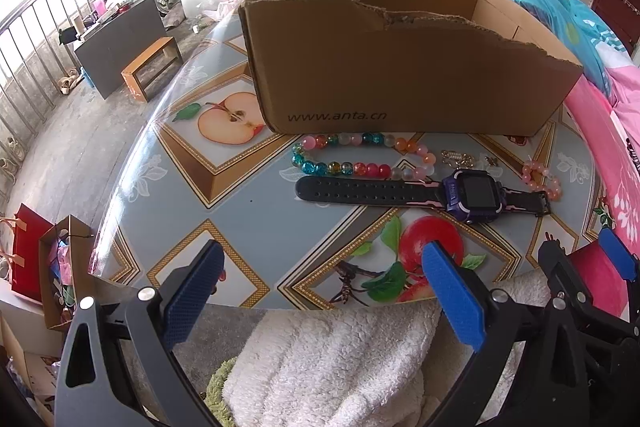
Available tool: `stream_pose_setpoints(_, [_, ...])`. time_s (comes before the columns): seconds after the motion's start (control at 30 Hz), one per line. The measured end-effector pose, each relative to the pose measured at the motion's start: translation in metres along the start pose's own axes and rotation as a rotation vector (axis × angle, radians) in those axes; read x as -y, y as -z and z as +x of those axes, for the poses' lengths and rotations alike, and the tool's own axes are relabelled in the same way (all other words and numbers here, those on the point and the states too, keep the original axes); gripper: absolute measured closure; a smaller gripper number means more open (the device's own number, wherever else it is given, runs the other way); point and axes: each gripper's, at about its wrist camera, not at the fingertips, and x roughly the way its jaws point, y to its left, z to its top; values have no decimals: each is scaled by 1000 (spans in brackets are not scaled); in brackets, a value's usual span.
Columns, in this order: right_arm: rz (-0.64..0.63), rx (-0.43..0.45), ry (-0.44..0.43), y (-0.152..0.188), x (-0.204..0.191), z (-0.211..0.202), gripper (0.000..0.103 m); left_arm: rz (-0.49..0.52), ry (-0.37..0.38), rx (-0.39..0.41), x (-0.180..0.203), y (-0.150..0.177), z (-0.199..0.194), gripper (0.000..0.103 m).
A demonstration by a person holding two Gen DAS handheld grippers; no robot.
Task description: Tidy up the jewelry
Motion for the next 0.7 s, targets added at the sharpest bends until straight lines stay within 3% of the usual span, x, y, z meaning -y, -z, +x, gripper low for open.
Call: stream_pose_setpoints(0.7, [-7, -3, 7, -2, -3, -1, 8, 1, 0, -2, 0, 0, 1, 6])
